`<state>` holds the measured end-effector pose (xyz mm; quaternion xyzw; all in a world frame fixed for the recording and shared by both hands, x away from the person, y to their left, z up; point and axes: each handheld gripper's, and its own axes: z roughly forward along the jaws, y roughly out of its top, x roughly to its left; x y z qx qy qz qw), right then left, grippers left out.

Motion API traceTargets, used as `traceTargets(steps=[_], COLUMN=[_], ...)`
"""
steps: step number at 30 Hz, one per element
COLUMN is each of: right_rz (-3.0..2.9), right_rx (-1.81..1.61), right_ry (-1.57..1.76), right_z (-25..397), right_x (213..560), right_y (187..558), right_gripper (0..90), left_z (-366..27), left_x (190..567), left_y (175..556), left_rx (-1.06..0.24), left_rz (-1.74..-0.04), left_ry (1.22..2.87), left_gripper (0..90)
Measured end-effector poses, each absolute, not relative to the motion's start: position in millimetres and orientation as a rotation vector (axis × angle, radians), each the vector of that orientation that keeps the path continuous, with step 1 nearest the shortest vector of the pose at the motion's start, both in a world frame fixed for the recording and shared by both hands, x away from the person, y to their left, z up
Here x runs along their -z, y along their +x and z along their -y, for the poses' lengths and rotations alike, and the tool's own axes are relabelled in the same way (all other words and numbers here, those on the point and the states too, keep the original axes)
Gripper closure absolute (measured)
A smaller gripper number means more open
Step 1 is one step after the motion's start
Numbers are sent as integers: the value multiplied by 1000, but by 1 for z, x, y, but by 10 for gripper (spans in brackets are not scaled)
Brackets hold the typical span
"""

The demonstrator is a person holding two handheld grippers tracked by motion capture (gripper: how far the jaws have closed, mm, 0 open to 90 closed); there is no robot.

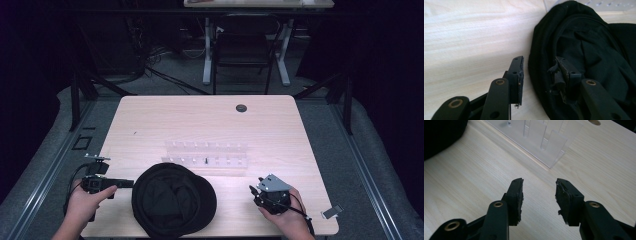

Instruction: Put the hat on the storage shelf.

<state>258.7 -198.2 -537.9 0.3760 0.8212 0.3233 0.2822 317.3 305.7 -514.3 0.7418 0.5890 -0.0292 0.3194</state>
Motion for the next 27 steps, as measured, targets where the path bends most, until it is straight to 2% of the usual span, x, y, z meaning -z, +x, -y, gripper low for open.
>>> traceTargets(steps=[6, 20, 27], right_rz=[-2216, -2210, -2232], right_rx=[-878, -876, -878], right_ry=[1010, 1003, 1009], right_z=[197, 195, 195], right_x=[538, 540, 540], right_y=[259, 259, 259], right_gripper=[593, 579, 593], left_z=[-300, -293, -289], left_x=[513, 519, 524], left_y=[322, 333, 333], left_rx=[106, 149, 210], left_rz=[-1551, -1608, -1629], left_ry=[2033, 2083, 2106], left_gripper=[610, 626, 645])
